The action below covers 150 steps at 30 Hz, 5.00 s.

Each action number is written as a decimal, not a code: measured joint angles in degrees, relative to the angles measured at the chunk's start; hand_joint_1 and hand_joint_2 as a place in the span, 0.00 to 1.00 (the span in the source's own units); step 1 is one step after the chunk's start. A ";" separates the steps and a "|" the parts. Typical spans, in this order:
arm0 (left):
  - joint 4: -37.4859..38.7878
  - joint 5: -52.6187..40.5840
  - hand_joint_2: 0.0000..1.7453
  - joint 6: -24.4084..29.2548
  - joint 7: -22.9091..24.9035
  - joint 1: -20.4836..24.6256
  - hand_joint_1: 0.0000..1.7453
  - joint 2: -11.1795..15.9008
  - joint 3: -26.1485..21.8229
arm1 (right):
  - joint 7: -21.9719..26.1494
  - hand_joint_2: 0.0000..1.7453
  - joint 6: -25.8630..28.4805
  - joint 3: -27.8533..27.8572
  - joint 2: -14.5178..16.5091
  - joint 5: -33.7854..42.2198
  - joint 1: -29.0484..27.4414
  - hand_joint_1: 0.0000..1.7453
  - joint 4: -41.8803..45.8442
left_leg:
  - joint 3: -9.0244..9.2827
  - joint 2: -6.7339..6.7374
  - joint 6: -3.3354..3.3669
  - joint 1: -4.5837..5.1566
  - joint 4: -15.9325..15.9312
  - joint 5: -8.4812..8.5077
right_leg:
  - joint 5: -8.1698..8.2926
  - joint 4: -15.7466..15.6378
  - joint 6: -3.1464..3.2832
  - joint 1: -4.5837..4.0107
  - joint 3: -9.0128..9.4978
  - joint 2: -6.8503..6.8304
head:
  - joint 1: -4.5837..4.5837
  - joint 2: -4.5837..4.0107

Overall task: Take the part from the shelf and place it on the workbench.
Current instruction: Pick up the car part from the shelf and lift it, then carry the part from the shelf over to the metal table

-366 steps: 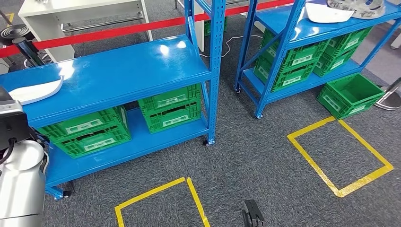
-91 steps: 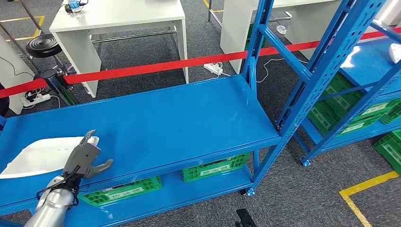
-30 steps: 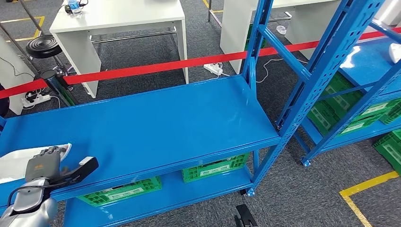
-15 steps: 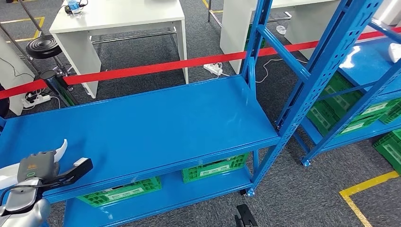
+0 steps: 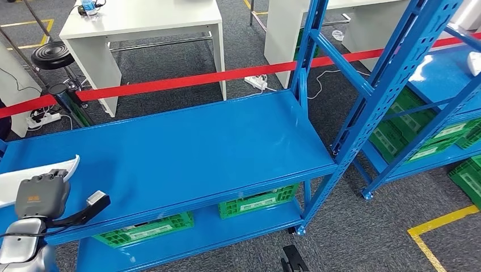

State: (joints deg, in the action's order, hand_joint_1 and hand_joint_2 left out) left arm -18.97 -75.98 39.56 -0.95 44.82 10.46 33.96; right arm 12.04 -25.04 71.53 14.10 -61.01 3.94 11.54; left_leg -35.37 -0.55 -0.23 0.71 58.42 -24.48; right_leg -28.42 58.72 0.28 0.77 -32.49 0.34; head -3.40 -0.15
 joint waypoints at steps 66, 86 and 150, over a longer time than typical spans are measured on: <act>-96.78 -2.07 1.00 0.62 -38.91 -46.54 1.00 -20.33 -28.73 | 5.23 0.00 -0.16 -2.49 -6.17 -2.65 1.12 0.00 -0.01 | -0.22 1.51 1.46 -0.06 0.43 -0.76 | -4.05 11.96 -1.38 0.42 -3.77 -0.25 | -0.66 0.00; -95.47 1.99 1.00 0.61 -38.94 -43.07 1.00 -20.15 -29.16 | 7.81 0.00 -0.16 -2.40 -7.27 -1.76 2.24 0.00 0.07 | 8.22 0.44 -0.48 -0.13 -0.45 -7.63 | 5.39 1.28 -0.17 0.55 -5.86 -0.22 | -0.52 0.00; -95.08 0.06 1.00 0.62 -38.92 -47.47 1.00 -22.49 -32.77 | 5.15 0.00 -0.85 -2.09 -8.60 -2.76 1.04 0.00 0.18 | 2.55 2.75 0.54 -0.49 0.15 -2.77 | -3.36 0.99 -1.35 0.50 2.79 -5.65 | -0.36 0.00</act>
State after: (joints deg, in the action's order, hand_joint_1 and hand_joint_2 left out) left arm -114.05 -75.92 40.18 -39.87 -2.65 -12.03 1.19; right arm 17.20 -25.89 69.44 5.50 -63.77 4.98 11.72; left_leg -32.83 2.20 0.30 0.21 58.57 -27.25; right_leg -31.77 59.72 -1.07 1.27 -29.70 -5.32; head -3.76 -0.15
